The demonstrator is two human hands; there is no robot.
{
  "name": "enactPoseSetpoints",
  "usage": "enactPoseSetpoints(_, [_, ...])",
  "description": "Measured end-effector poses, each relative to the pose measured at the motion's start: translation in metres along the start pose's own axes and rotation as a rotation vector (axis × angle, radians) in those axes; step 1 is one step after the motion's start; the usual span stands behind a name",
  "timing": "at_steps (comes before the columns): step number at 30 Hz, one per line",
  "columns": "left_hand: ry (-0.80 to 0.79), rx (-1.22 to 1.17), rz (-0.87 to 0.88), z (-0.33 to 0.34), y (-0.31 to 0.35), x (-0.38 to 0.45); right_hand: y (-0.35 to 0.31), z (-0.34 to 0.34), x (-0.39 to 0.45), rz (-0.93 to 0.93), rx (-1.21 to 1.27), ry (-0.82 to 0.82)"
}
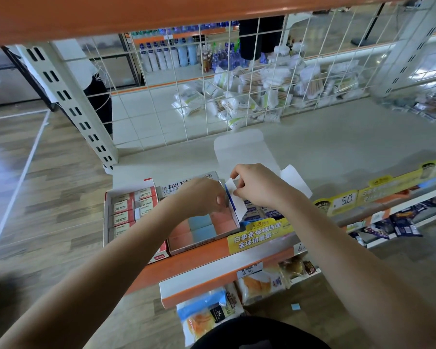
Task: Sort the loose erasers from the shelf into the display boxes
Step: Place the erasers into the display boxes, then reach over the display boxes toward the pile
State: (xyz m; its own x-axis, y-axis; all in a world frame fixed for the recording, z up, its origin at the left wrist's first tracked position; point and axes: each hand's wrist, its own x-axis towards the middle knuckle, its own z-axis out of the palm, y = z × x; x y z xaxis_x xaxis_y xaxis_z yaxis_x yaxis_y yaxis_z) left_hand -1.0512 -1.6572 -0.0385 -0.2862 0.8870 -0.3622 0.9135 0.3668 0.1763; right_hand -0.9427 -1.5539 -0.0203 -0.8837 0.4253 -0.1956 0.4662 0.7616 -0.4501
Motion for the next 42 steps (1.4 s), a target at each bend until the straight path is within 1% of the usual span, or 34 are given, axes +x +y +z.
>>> enactPoseSetpoints(5, [0.073, 0.038, -0.012, 0.001, 0.002, -0.004, 0.001, -0.003, 0.002, -0.016, 0.033, -0.005])
enactPoseSetpoints(7, [0.134, 0.085, -0.009, -0.006, 0.001, -0.007, 0.004, -0.009, 0.003, -0.033, 0.026, 0.002])
enactPoseSetpoints(9, [0.217, 0.154, 0.007, -0.021, 0.001, -0.004, 0.011, -0.016, 0.004, -0.066, -0.057, 0.021])
enactPoseSetpoints(12, [0.352, 0.247, 0.040, -0.045, 0.017, 0.014, 0.030, -0.032, 0.004, -0.133, -0.258, 0.094])
enactPoseSetpoints(15, [0.386, 0.287, 0.116, -0.059, 0.058, 0.044, 0.063, -0.054, -0.005, -0.067, -0.417, 0.151])
enactPoseSetpoints(17, [0.352, 0.293, 0.177, -0.061, 0.093, 0.067, 0.095, -0.070, -0.018, 0.019, -0.448, 0.187])
enactPoseSetpoints(21, [0.304, 0.293, 0.283, -0.059, 0.186, 0.117, 0.177, -0.100, -0.061, 0.208, -0.408, 0.237])
enactPoseSetpoints(23, [0.296, 0.286, 0.326, -0.055, 0.238, 0.140, 0.224, -0.116, -0.083, 0.298, -0.395, 0.249])
enactPoseSetpoints(25, [0.282, 0.272, 0.356, -0.051, 0.290, 0.165, 0.273, -0.131, -0.105, 0.365, -0.400, 0.218])
enactPoseSetpoints(28, [0.301, 0.263, 0.385, -0.046, 0.366, 0.202, 0.345, -0.158, -0.134, 0.406, -0.385, 0.259])
enactPoseSetpoints(29, [0.282, 0.261, 0.386, -0.046, 0.386, 0.212, 0.361, -0.165, -0.141, 0.429, -0.363, 0.273])
enactPoseSetpoints(30, [0.273, 0.240, 0.383, -0.043, 0.390, 0.218, 0.367, -0.164, -0.141, 0.448, -0.352, 0.268])
enactPoseSetpoints(31, [0.275, 0.259, 0.391, -0.042, 0.443, 0.244, 0.417, -0.186, -0.156, 0.478, -0.357, 0.263])
enactPoseSetpoints(32, [0.268, 0.262, 0.376, -0.043, 0.464, 0.257, 0.439, -0.193, -0.160, 0.482, -0.336, 0.254])
enactPoseSetpoints(34, [0.252, 0.259, 0.372, -0.045, 0.470, 0.268, 0.453, -0.195, -0.157, 0.501, -0.287, 0.242])
enactPoseSetpoints(39, [0.250, 0.291, 0.358, -0.049, 0.526, 0.341, 0.539, -0.226, -0.154, 0.537, -0.189, 0.257])
enactPoseSetpoints(42, [0.275, 0.228, 0.364, -0.058, 0.553, 0.387, 0.587, -0.245, -0.140, 0.527, -0.178, 0.277])
